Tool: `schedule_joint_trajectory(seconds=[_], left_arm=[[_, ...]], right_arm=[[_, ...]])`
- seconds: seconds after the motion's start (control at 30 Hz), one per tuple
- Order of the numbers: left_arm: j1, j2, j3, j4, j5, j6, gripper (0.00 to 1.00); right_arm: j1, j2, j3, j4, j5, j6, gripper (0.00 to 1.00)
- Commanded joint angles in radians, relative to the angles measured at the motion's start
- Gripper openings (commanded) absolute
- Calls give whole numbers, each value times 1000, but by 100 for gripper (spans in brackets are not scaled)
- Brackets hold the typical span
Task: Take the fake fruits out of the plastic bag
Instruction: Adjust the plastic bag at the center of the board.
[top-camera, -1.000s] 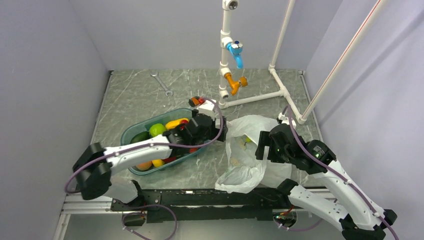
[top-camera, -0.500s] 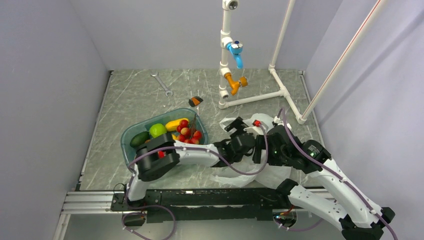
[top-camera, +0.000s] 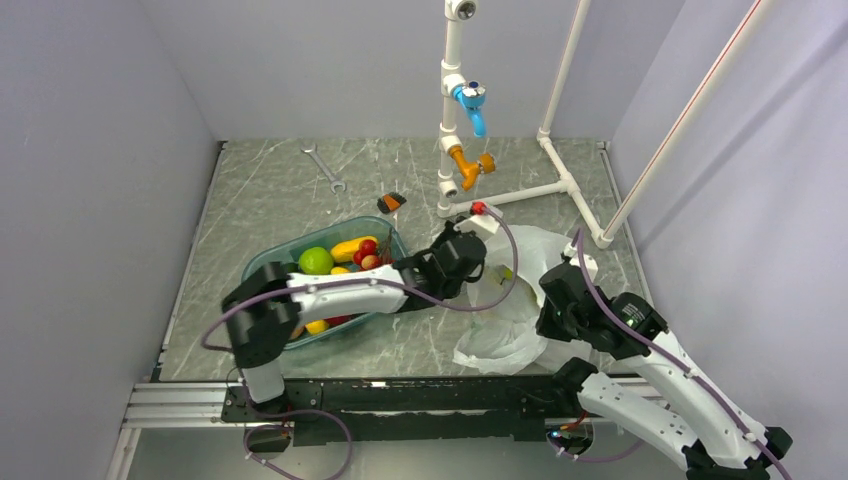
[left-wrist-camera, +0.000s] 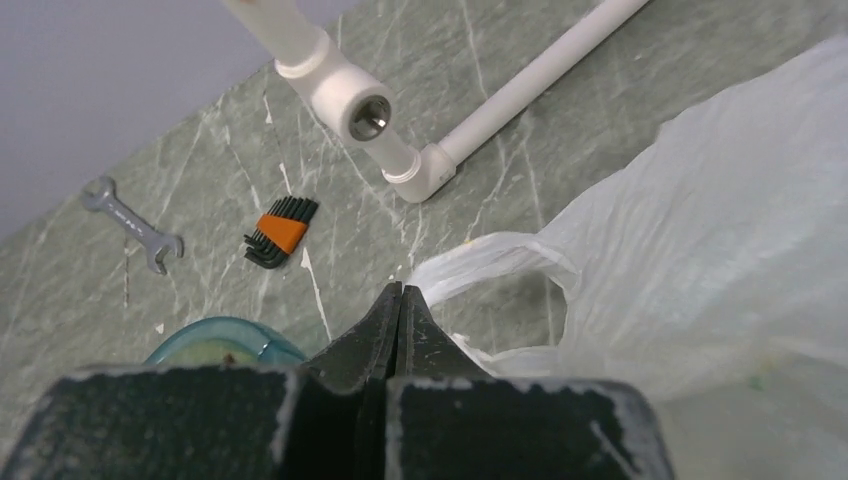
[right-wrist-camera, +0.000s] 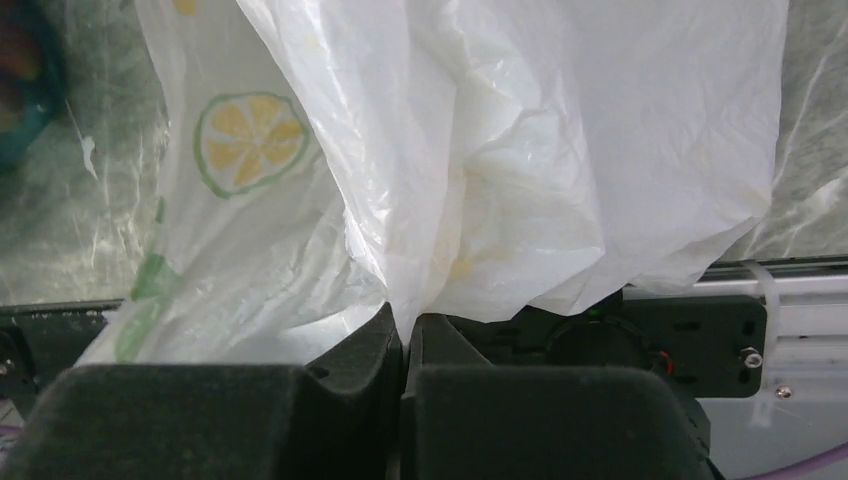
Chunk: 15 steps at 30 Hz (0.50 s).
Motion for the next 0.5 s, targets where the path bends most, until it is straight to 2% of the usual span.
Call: schedule_joint_trajectory(seconds=[0.0,0.1,0.17,0.23,0.33,0.37,0.47], left_arm=[[5,-242,-9,-233,212,-168,0],[31,-418,-117,-252,313,-250,0],[63,-519,-182,-241,445,-274,0],[81,-577,-230,-199,585,-271,2],[83,-603,-295,-129,650,-305,39],[85,-609,-312,-109,649,-318,48],[116,-652,-367,-51,728,-351,59]], right_arm=[[2,13,58,75,107,-30,0],[4,66,100,116,152,-97,0],[3,103,135,135,151,-139,0],[3,120,170,184,47,-234,0],[2,77,163,308,-229,-438,0],[3,62,164,336,-311,-483,0],[3,64,206,360,-507,-611,0]])
